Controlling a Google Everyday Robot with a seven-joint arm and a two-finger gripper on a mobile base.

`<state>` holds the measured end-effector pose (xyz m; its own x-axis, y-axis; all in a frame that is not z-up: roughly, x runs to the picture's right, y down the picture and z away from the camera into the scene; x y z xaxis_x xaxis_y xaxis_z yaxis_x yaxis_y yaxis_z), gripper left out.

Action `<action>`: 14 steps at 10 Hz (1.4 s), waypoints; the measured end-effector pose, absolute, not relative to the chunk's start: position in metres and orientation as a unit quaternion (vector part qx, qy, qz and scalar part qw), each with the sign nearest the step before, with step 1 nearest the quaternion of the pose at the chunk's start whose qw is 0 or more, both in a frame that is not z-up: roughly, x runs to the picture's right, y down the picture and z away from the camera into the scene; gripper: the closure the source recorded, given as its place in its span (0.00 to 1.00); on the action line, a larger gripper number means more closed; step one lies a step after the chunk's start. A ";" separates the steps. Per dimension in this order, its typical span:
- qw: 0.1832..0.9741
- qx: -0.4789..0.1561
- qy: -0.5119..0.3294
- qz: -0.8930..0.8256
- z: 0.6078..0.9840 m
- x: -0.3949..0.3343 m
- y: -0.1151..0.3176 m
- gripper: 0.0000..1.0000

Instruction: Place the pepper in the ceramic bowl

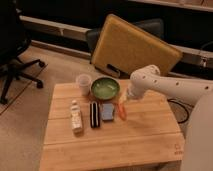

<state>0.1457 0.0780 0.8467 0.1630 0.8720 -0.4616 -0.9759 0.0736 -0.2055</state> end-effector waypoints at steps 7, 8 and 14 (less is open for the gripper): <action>0.744 -0.314 0.137 0.574 0.890 0.137 0.105 0.35; 0.745 -0.322 0.148 0.565 0.896 0.137 0.109 0.35; 0.741 -0.340 0.202 0.543 0.921 0.152 0.117 0.44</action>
